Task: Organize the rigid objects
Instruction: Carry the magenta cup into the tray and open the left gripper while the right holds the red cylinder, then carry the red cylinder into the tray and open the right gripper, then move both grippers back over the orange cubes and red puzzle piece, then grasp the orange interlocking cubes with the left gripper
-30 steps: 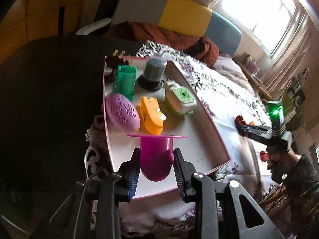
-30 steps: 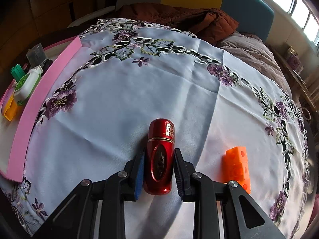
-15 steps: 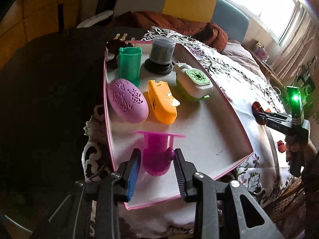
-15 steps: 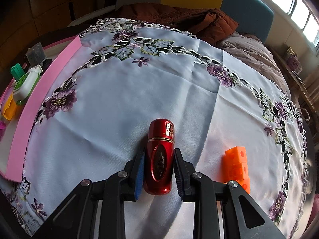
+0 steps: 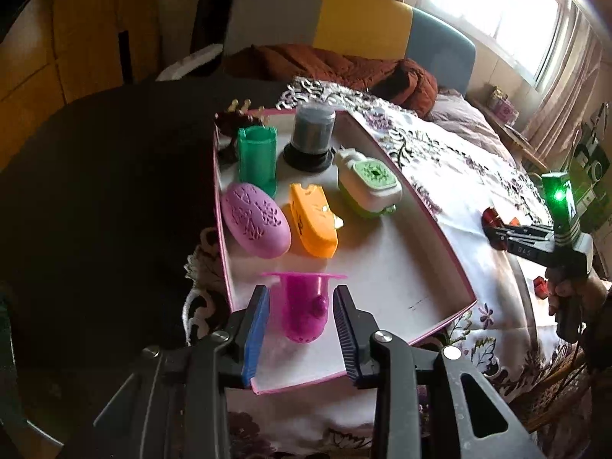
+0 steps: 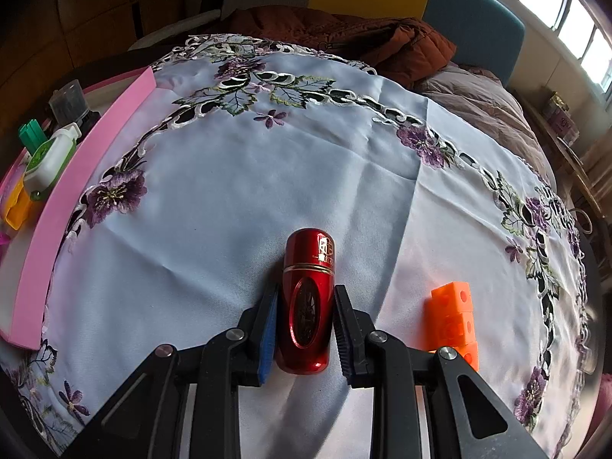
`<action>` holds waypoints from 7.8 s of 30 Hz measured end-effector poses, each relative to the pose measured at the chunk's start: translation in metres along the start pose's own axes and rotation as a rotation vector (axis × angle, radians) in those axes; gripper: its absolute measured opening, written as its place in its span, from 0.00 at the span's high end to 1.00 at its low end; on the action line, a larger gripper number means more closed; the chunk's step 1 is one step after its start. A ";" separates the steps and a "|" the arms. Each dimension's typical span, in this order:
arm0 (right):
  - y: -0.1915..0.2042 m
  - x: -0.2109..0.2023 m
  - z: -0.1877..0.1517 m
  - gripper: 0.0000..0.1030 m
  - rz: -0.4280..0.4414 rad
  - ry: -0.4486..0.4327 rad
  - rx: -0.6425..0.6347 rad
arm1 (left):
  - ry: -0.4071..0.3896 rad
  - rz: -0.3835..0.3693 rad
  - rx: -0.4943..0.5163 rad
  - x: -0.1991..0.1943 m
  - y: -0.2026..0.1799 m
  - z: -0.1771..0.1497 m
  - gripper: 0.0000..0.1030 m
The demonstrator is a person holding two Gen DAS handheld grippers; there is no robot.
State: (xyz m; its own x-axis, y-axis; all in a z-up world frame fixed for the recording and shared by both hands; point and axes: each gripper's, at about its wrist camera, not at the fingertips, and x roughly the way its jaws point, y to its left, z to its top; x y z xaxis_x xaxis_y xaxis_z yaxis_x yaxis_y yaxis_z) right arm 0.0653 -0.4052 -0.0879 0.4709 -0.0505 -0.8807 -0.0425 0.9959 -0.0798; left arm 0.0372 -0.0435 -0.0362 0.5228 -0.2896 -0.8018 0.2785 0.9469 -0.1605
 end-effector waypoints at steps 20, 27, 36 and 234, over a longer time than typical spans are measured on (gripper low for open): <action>0.003 0.000 -0.001 0.73 -0.017 -0.008 -0.006 | -0.054 0.065 -0.071 -0.017 0.023 -0.002 0.67; 0.002 0.000 0.004 0.74 -0.036 0.026 0.093 | -0.068 0.057 -0.089 -0.022 0.030 -0.005 0.67; 0.006 -0.017 0.003 0.75 -0.024 -0.006 0.190 | -0.092 0.076 -0.089 -0.028 0.035 -0.006 0.67; -0.181 -0.096 -0.084 0.12 0.042 -0.362 1.158 | 0.216 -0.360 0.545 0.142 -0.345 0.054 0.77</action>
State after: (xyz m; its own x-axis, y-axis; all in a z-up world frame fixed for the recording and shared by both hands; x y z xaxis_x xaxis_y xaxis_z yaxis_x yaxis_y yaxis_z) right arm -0.0460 -0.5869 -0.0283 0.7147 -0.1770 -0.6767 0.6621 0.4832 0.5728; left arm 0.0586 -0.4190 -0.0637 0.1649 -0.4850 -0.8588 0.7998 0.5753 -0.1714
